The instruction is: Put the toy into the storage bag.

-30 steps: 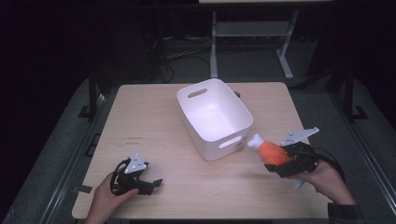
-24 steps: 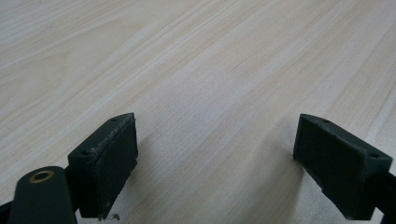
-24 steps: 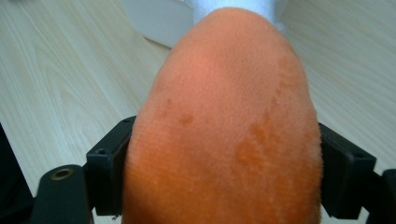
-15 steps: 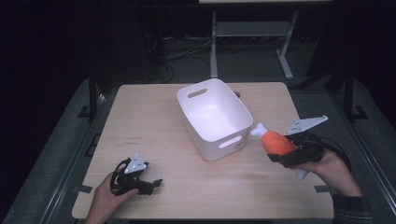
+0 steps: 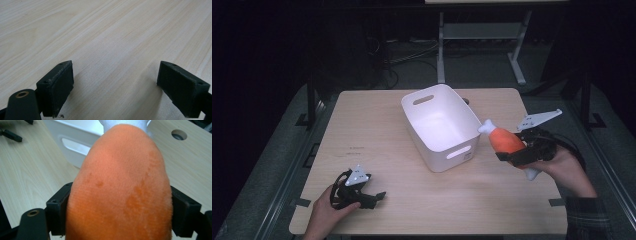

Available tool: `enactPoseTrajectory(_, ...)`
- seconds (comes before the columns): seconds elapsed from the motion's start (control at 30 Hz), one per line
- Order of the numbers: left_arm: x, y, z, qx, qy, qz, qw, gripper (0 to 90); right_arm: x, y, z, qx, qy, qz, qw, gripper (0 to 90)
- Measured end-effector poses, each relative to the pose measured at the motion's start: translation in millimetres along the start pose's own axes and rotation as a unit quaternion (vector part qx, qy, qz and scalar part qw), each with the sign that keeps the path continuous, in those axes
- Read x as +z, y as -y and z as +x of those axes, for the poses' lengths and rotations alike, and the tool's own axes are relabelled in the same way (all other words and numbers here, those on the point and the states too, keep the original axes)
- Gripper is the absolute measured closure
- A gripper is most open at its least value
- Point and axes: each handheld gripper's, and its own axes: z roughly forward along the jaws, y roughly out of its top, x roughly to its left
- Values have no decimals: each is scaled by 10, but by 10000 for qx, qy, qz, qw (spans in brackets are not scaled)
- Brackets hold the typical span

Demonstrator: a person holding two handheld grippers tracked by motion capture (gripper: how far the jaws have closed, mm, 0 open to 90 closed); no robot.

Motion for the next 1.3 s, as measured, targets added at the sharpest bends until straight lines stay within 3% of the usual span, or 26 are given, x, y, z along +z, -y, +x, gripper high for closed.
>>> enactPoseTrajectory(0.5,0,0,0,-1,0,-2,10000,129,75,-419,-20,-55,-65,-55,9999,199)
enactPoseTrajectory(1.07,0,0,0,0,-1,-2,10000,129,328,-815,38,-46,-108,42,9999,200)
enactPoseTrajectory(1.3,1,1,0,3,-2,-2,10000,129,472,-965,55,62,-148,58,9999,202)
